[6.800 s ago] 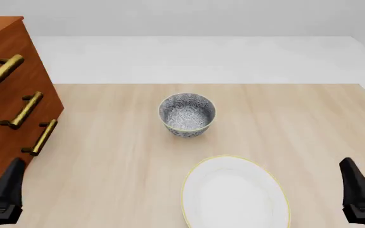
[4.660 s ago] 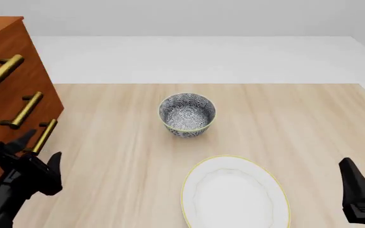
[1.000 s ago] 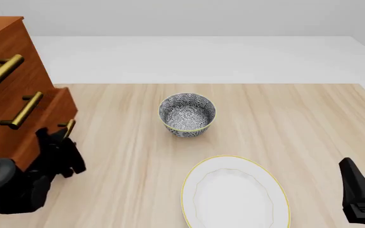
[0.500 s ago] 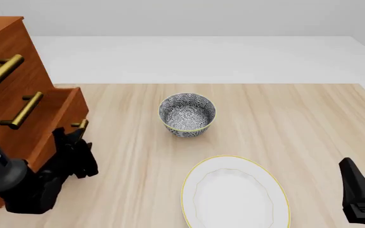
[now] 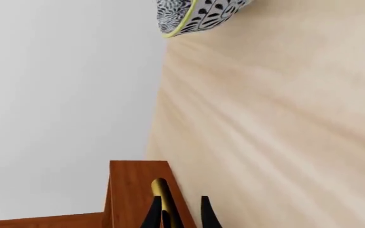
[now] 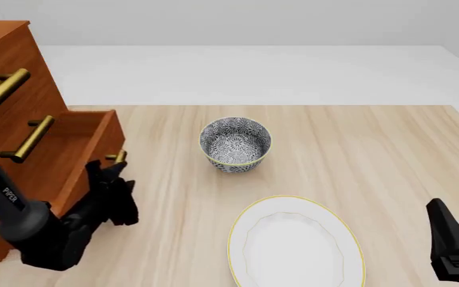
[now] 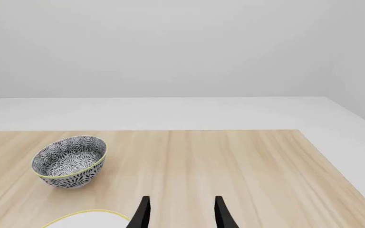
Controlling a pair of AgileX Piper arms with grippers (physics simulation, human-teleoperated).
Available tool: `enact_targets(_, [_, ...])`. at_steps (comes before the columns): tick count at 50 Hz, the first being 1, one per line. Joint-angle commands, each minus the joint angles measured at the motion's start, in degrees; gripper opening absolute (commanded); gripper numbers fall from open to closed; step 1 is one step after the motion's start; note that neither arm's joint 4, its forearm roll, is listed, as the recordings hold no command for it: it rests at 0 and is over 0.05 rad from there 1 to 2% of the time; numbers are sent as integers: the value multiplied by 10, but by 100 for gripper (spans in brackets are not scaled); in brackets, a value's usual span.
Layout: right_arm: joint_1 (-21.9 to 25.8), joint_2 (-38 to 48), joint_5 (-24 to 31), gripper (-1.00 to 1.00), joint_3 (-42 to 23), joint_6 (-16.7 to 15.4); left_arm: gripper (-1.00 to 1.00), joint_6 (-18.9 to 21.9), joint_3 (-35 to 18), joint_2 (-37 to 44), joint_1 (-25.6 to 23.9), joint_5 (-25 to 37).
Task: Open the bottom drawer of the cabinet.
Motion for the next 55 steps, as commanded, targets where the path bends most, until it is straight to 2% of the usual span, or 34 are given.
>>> enact_targets(1, [0,0,0,100,0,0,-100,-9,-43,61,-8,0])
enact_targets(2, [0,0,0,100,0,0,-100,-39,-23,40,8,0])
enact_targets(3, [0,0,0,100,0,0,-100,-35,-9,12,6,0])
enact_targets(4, [0,0,0,100,0,0,100,-40,-3,4,7,0])
enact_targets(5, [0,0,0,100,0,0,100,-56,20,-28,19,0])
enact_targets(8, [0,0,0,100,0,0,100,-71,48,-56,6,0])
enact_targets(12, [0,0,0,100,0,0,100,-92,114,-155,-7,0])
enact_targets(18, [0,0,0,100,0,0,100,-97,185,-265,-23,0])
enact_targets(21, [0,0,0,100,0,0,100,-92,210,-302,-30,0])
enact_targets(23, [0,0,0,100,0,0,100,-114,223,-314,-27,0])
enact_targets(28, [0,0,0,100,0,0,100,-106,225,-357,-23,9])
enact_targets(31, [0,0,0,100,0,0,100,-112,225,-463,-28,115])
enact_targets(32, [0,0,0,100,0,0,100,-147,215,-537,-19,202])
enact_targets(33, [0,0,0,100,0,0,100,-164,196,-597,-4,287])
enact_targets(34, [0,0,0,100,0,0,100,-160,195,-622,4,308])
enact_targets(35, [0,0,0,100,0,0,100,-144,198,-619,-12,304])
enact_targets(36, [0,0,0,100,0,0,100,-145,196,-627,-12,313])
enact_targets(39, [0,0,0,100,0,0,100,-195,152,-705,8,443])
enact_targets(42, [0,0,0,100,0,0,100,-202,136,-724,-6,486])
enact_targets(44, [0,0,0,100,0,0,100,-188,140,-736,-1,489])
enact_targets(45, [0,0,0,100,0,0,100,-201,126,-743,-5,515])
enact_targets(50, [0,0,0,100,0,0,100,-210,101,-771,-2,566])
enact_targets(53, [0,0,0,100,0,0,100,-240,69,-779,3,612])
enact_targets(55, [0,0,0,100,0,0,100,-232,69,-778,3,615])
